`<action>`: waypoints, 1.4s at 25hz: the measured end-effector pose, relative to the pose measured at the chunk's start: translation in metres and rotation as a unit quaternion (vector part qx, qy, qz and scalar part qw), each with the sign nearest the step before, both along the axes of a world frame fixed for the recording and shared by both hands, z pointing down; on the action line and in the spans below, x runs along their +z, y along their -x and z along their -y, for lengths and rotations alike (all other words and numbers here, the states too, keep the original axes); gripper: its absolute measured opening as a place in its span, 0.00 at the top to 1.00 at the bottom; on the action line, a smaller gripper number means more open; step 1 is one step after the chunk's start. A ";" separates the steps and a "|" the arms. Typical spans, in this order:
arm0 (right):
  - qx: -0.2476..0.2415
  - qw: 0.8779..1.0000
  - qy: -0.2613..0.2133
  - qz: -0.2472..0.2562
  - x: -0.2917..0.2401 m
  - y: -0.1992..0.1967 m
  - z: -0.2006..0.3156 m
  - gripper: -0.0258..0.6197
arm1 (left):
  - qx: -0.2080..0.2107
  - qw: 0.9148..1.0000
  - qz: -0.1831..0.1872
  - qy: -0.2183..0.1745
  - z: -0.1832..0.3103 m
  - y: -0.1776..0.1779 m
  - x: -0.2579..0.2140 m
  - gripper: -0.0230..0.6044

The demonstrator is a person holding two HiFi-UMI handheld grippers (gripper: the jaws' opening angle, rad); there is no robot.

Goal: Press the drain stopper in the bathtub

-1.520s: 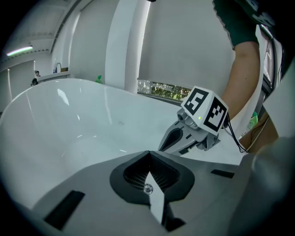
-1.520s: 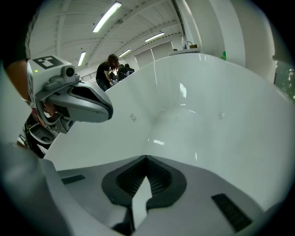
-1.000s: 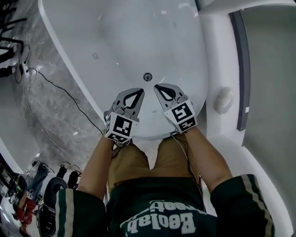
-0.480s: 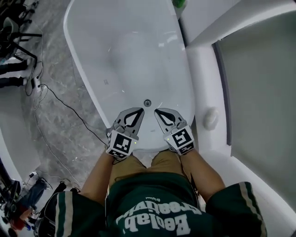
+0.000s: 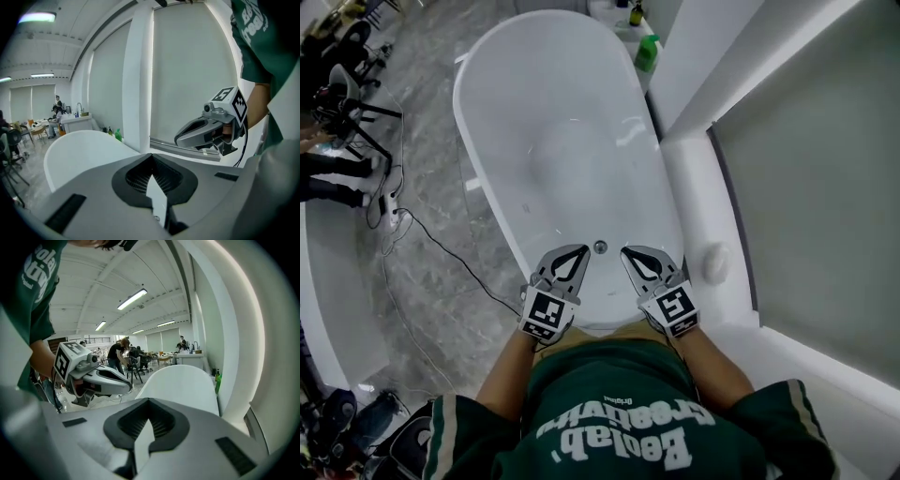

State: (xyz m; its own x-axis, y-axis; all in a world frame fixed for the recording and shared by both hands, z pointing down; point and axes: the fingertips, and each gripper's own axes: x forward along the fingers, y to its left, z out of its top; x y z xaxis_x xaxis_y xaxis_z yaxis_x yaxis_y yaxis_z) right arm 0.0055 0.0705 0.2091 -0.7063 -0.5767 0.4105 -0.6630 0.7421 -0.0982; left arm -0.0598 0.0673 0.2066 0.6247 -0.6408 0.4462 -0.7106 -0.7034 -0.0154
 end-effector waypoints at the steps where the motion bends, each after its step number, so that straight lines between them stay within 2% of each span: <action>1: 0.004 1.000 -0.005 0.001 -0.008 -0.002 -0.002 0.95 | 0.000 1.000 -0.003 -0.006 -0.001 -0.001 -0.007 0.95; 6: 0.000 0.999 -0.048 0.014 -0.048 0.005 -0.005 0.95 | 0.010 0.999 -0.024 -0.033 -0.007 -0.006 -0.046 0.95; 11: 0.016 0.996 -0.072 0.053 -0.088 -0.003 -0.002 0.95 | -0.005 0.995 -0.094 -0.045 -0.006 -0.018 -0.099 0.95; 15: 0.025 0.992 -0.105 0.065 -0.123 -0.012 0.001 0.95 | 0.008 0.991 -0.120 -0.061 -0.001 -0.027 -0.133 0.95; 17: 0.032 0.990 -0.118 0.069 -0.139 -0.015 0.000 0.95 | 0.020 0.991 -0.110 -0.075 -0.002 -0.029 -0.147 0.95; 20: 0.035 0.987 -0.137 0.081 -0.162 -0.014 -0.008 0.95 | 0.030 0.990 -0.073 -0.120 -0.008 -0.026 -0.170 0.95; 25: 0.031 0.982 -0.165 0.090 -0.192 -0.013 -0.019 0.95 | 0.049 0.983 -0.110 -0.137 -0.021 -0.032 -0.207 0.95; 28: 0.035 0.981 -0.162 0.105 -0.209 -0.012 -0.022 0.95 | 0.045 0.982 -0.125 -0.135 -0.021 -0.035 -0.224 0.95; 32: 0.028 0.977 -0.189 0.097 -0.216 -0.014 -0.019 0.95 | 0.059 0.980 -0.103 -0.160 -0.016 -0.045 -0.229 0.95; 35: 0.033 0.976 -0.187 0.107 -0.216 -0.018 -0.023 0.95 | 0.070 0.980 -0.086 -0.165 -0.022 -0.048 -0.227 0.95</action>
